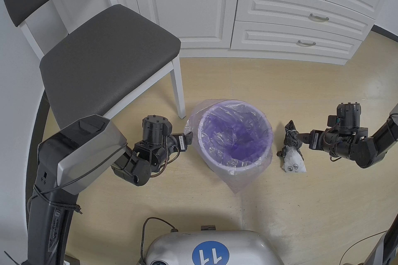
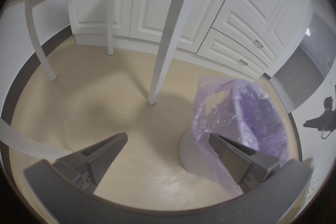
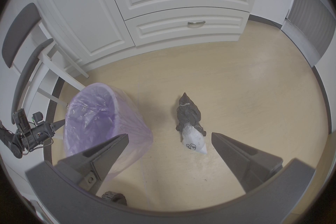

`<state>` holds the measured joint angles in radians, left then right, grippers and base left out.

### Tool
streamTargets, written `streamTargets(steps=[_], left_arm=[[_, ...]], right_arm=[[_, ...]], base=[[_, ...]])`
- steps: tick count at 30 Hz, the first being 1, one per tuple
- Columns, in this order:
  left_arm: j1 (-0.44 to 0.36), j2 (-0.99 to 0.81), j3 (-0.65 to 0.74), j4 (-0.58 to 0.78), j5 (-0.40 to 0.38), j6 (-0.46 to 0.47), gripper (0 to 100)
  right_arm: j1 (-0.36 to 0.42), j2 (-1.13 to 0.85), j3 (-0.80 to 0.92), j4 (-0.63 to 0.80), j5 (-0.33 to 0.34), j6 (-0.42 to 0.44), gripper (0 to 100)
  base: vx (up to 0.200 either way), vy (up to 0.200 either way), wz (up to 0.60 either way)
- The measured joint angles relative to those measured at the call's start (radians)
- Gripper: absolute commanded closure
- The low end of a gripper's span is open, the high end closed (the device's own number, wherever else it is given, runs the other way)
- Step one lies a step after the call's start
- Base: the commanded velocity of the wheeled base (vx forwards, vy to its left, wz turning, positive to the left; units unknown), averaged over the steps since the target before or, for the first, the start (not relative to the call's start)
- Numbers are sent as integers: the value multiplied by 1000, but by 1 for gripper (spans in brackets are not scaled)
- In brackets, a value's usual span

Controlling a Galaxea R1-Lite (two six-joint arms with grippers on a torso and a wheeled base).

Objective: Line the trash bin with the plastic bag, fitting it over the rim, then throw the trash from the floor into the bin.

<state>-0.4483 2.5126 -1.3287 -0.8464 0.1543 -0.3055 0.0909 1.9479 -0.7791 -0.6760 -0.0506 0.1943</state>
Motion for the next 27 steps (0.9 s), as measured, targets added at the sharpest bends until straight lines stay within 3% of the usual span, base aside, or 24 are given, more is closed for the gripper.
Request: streamTargets(steps=[6,16,27], left_arm=[[0,61,-55,63,4,-1,0],[-4,129,-145,101,79,-16,0],[-1,31,-31,110,55,-35,0]], right_arm=[[-3,41,-14,-1,0,1,0],[12,89,-22,-14,0,41,0],[40,103,-3,-12,0,35,0]], base=[[0,0,0],[0,0,0],[0,0,0]])
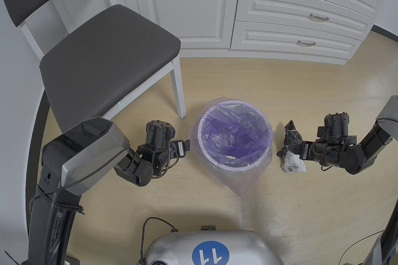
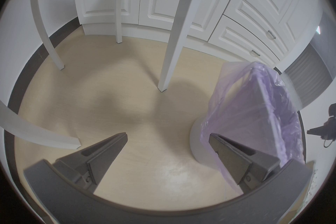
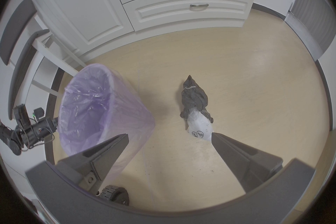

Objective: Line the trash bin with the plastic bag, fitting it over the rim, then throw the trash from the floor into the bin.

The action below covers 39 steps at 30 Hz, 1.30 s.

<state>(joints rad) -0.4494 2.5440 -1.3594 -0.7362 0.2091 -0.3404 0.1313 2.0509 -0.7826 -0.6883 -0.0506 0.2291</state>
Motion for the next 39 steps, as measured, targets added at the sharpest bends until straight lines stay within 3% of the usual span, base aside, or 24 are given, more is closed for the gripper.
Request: streamTargets(steps=[13,24,39], left_arm=[[10,-254,258,30,-81,73,0],[1,-330,285,28,-83,98,0],[0,-350,285,25,-79,108,0]], right_arm=[[132,-25,135,-6,4,-69,0],[269,50,203,-147,-12,-79,0],[343,291,184,-429,-65,-63,0]], base=[[0,0,0],[0,0,0],[0,0,0]])
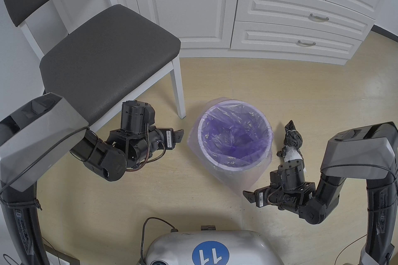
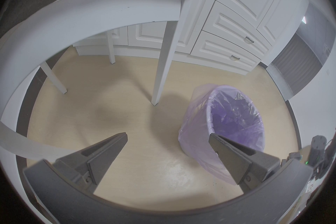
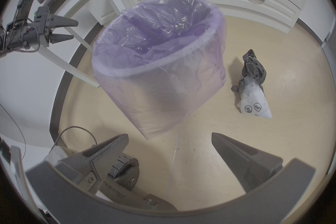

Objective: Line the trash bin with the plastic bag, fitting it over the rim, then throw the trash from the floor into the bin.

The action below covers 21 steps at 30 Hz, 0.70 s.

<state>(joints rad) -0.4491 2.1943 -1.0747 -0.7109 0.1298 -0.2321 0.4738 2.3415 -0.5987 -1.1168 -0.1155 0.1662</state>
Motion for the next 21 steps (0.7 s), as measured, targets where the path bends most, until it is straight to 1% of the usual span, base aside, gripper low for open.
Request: streamTargets(steps=[9,16,21], left_arm=[[2,-15,1,2,-1,0,0],[2,-19,3,1,-1,1,0],[3,-20,2,1,-1,0,0]], right_arm=[[13,118,-29,-264,-20,39,0],[70,159,7,-285,-21,42,0],[93,181,-10,-294,-24,46,0]], base=[[0,0,0],[0,0,0],[0,0,0]])
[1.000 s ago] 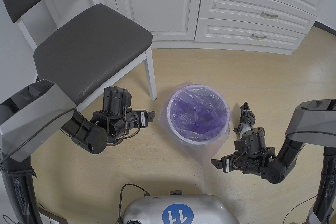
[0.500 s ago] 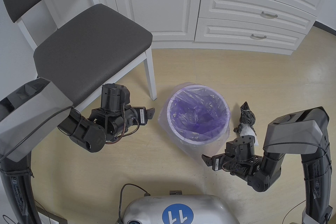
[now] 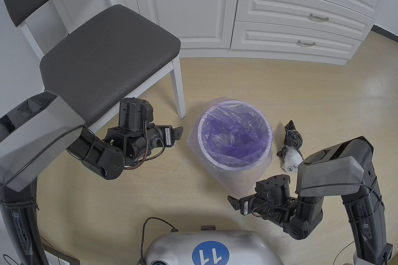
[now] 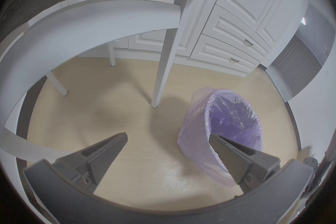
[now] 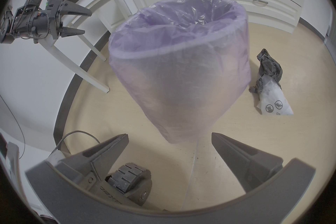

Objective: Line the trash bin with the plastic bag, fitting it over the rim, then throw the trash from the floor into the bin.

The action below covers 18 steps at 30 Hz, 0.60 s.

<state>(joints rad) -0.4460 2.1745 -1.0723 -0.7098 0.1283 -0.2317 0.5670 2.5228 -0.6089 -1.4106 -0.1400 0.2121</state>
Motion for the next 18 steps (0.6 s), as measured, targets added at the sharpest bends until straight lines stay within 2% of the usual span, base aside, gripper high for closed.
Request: streamTargets(steps=[6,7,18], left_arm=[[1,1,-4,-2,0,0,0],[1,1,-5,-2,0,0,0],[2,5,-4,-11,1,-1,0]], right_arm=[[-2,41,-98,-3,-80,33,0],[-3,47,-109,-3,-86,40,100],[-24,69,-108,-36,-83,41,100]], base=[[0,0,0],[0,0,0],[0,0,0]])
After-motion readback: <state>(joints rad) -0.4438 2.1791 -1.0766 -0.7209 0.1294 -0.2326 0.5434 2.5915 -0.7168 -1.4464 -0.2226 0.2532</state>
